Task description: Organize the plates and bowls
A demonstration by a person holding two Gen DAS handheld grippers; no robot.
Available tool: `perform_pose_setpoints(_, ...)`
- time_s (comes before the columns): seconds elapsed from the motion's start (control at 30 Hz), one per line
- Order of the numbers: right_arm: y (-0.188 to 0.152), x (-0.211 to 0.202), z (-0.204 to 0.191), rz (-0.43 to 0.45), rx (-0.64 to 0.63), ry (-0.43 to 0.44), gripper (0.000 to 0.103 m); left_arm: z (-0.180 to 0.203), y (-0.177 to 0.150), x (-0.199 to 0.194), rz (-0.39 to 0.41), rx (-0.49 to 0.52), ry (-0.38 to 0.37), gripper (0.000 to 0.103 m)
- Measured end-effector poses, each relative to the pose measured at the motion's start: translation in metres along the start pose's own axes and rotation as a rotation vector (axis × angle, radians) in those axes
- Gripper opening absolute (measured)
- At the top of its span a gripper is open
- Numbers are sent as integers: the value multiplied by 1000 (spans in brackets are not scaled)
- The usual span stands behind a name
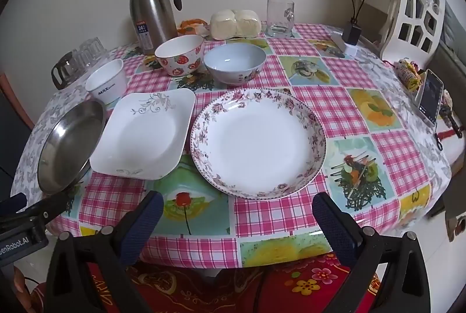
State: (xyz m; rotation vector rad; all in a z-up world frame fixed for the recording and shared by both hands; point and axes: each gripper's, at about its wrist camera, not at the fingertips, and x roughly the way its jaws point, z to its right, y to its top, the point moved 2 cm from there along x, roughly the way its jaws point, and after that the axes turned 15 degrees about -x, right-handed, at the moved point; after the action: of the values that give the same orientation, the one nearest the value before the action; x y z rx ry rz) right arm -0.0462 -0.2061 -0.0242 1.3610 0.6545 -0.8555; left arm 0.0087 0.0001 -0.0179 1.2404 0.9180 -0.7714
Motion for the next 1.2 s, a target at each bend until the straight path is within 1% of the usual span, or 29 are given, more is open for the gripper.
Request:
perform_pose_setpoints(0.1, -1, -4, 0, 12, -9, -3, 103, 0, 0, 0, -4, 0, -1, 103)
perform_pose_setpoints(0.2, -5, 1, 2, 8, 4, 6, 103, -3, 1, 0, -8, -6, -7, 103)
perform_pose_setpoints(0.27, 0, 0, 0, -8, -2, -7, 103, -5, 1, 0, -8, -7, -10, 103)
perform_pose_setpoints(0.4, 0, 5, -1, -5, 4, -2, 103, -4, 5, 1, 0, 6, 6, 103)
perform_pose_setpoints(0.43, 0, 4, -1, -3, 5, 1, 103, 1, 1, -1, 10, 12, 15, 103)
perform_pose_setpoints(0.67, 0, 3, 1, 8, 13, 4, 103, 3, 0, -4, 33, 20, 24, 103)
perform_pose_setpoints(1.2, 0, 1, 1, 23, 14, 2, 103, 3, -1, -3, 42, 30, 39, 103)
